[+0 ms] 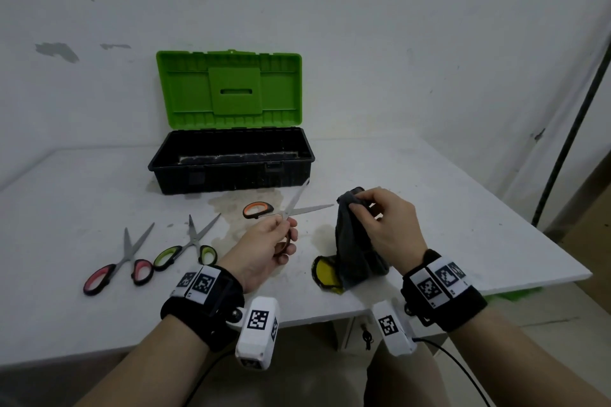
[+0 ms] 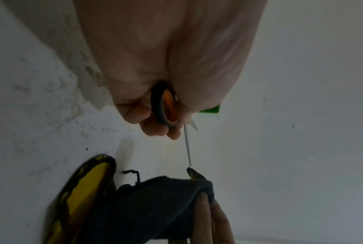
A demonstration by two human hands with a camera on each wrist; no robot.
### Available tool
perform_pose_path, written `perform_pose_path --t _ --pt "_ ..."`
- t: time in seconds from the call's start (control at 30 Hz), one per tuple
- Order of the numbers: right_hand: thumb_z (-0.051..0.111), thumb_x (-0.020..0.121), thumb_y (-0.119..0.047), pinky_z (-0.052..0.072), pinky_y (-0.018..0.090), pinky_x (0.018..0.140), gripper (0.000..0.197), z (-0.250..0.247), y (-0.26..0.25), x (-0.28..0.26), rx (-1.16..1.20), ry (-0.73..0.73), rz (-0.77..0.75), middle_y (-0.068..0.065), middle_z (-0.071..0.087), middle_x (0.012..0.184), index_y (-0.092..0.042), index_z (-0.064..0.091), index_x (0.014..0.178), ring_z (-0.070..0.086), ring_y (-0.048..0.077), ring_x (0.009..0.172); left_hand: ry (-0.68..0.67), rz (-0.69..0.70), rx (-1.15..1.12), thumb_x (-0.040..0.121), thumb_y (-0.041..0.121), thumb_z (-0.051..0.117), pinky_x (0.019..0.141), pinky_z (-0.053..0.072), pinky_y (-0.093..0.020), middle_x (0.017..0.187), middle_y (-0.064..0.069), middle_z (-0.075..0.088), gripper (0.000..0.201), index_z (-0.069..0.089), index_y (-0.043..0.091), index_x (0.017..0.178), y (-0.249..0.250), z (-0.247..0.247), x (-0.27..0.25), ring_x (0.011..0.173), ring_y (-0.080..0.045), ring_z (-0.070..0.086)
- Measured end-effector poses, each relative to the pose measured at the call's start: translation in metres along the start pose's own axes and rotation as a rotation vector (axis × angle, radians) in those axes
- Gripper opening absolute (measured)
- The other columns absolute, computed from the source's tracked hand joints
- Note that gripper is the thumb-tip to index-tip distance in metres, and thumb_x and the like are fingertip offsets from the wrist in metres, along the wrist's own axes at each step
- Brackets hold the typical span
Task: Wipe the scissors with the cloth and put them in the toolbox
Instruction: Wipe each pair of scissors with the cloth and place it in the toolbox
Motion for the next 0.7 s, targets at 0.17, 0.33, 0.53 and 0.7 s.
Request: perform_pose_path --t 0.17,0.33,0.53,0.7 --pt "0.067 0.088 -0.026 0.042 0.013 0.067 0.003 0.0 -0.005 -0.001 0.003 -0.031 -0.032 -0.02 0.064 0.083 -0.028 0.069 0.089 0.058 0.002 0.078 0.025 -0.028 0.009 0.1 0.014 0.058 0.058 0.045 -0.023 0.089 -0.007 0.075 0.02 0.056 0.003 0.117 -0.001 0.001 -0.001 0.063 -0.011 0.061" --pt "0.068 0.087 -0.025 0.048 0.021 0.069 0.003 -0.003 -0.005 -0.001 0.008 -0.026 -0.04 -0.019 0.064 0.083 -0.028 0.068 0.087 0.059 0.003 0.077 0.036 0.014 0.053 0.095 0.014 0.066 0.079 0.05 -0.031 0.103 -0.003 0.078 0.033 0.047 0.02 0.122 -0.001 0.001 -0.007 0.076 -0.013 0.072" --pt "0.069 0.086 -0.025 0.047 0.021 0.067 0.002 -0.003 -0.008 -0.005 0.029 -0.025 -0.046 -0.019 0.064 0.082 -0.027 0.07 0.088 0.059 0.004 0.076 0.167 0.011 -0.088 0.099 0.009 0.058 0.071 0.045 -0.029 0.106 -0.005 0.066 0.018 0.055 0.017 0.115 -0.004 -0.002 0.005 0.073 -0.011 0.07" --pt "0.069 0.087 -0.025 0.043 0.014 0.065 0.003 -0.007 -0.014 -0.007 0.024 -0.048 -0.056 -0.019 0.064 0.083 -0.026 0.07 0.089 0.059 0.004 0.076 0.284 0.028 -0.151 0.102 0.032 0.056 0.055 0.041 -0.024 0.086 -0.003 0.059 0.019 0.06 0.013 0.104 -0.002 -0.005 0.01 0.061 -0.011 0.056"
Point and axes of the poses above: each hand's wrist, its own x-axis towards the middle knuckle, its own z-axis out of the palm, y = z × x, the point moved 1 cm from there along x, towards the middle knuckle
